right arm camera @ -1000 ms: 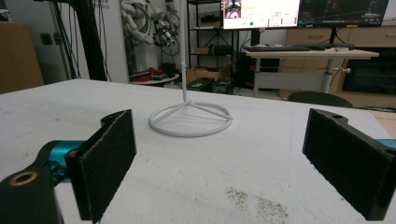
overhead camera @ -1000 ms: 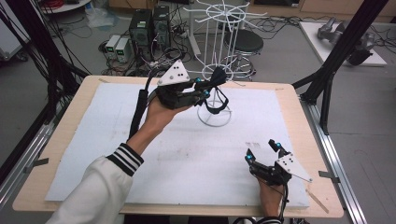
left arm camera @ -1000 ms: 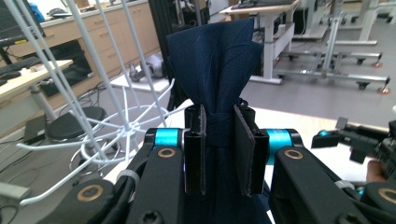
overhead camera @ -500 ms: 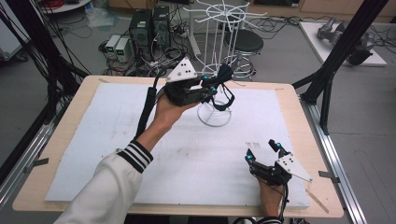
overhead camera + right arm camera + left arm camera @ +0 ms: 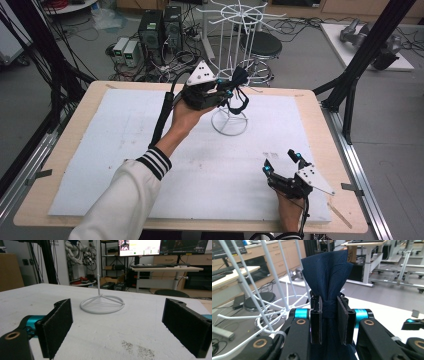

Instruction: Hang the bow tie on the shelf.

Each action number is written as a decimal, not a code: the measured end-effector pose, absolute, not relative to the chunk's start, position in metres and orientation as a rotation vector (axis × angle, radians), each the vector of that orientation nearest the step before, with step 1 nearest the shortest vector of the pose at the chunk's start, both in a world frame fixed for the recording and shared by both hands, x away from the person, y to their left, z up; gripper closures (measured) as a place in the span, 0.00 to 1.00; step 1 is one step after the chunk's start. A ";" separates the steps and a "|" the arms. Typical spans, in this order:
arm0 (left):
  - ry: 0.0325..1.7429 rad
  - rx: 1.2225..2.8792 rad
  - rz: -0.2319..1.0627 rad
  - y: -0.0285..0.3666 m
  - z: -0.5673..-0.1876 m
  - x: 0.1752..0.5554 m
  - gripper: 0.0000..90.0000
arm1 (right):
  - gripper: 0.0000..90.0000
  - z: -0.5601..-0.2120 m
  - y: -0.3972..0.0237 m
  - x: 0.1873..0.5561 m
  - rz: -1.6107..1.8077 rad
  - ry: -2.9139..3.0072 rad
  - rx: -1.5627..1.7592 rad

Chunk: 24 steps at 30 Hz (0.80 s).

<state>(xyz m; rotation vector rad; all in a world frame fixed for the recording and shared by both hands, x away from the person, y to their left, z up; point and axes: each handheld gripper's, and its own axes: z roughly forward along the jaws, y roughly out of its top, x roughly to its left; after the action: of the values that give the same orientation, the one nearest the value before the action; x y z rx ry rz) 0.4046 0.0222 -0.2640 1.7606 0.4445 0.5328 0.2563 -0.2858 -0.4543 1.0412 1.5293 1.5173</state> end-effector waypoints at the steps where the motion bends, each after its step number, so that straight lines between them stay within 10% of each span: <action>1: 0.445 1.764 0.540 0.022 -0.265 0.405 0.83 | 0.10 -0.454 -0.286 0.257 1.516 1.527 1.036; 24: 0.439 1.842 0.677 0.023 -0.268 0.411 0.73 | 0.10 -0.454 -0.286 0.256 1.518 1.526 1.044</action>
<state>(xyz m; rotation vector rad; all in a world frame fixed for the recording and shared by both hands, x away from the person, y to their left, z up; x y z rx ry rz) 0.4115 0.0234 -0.2685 1.8417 0.4385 0.6770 0.2564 -0.2862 -0.4544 1.0439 1.5260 1.5178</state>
